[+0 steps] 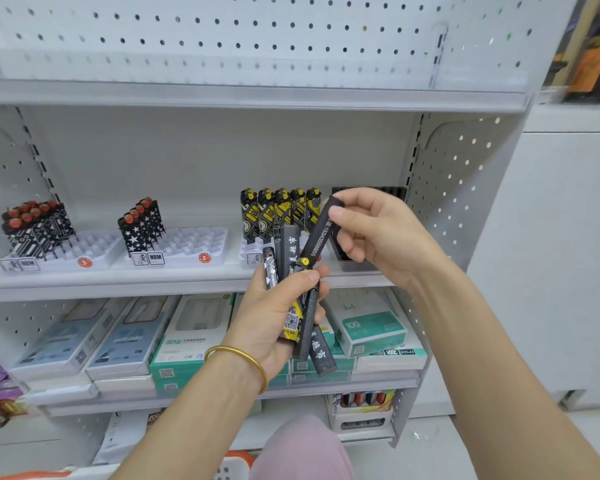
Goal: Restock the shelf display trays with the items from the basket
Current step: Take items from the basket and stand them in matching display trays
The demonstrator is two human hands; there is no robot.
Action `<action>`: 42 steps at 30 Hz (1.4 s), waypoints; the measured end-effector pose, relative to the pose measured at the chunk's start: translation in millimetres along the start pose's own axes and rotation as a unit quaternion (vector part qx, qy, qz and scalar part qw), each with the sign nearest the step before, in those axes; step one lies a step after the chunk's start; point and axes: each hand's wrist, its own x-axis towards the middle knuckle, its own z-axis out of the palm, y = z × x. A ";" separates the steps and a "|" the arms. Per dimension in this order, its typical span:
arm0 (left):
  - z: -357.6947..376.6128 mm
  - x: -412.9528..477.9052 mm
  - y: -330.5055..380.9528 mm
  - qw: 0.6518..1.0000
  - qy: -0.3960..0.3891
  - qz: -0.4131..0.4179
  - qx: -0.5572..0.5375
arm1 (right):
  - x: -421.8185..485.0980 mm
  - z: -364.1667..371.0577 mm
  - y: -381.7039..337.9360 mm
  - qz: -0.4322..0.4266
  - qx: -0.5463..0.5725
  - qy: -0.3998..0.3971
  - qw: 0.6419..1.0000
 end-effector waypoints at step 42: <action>7.2 -2.8 1.8 0.999 -0.016 -0.023 0.036 | 29.3 -20.5 23.0 -0.189 -0.503 0.216 0.815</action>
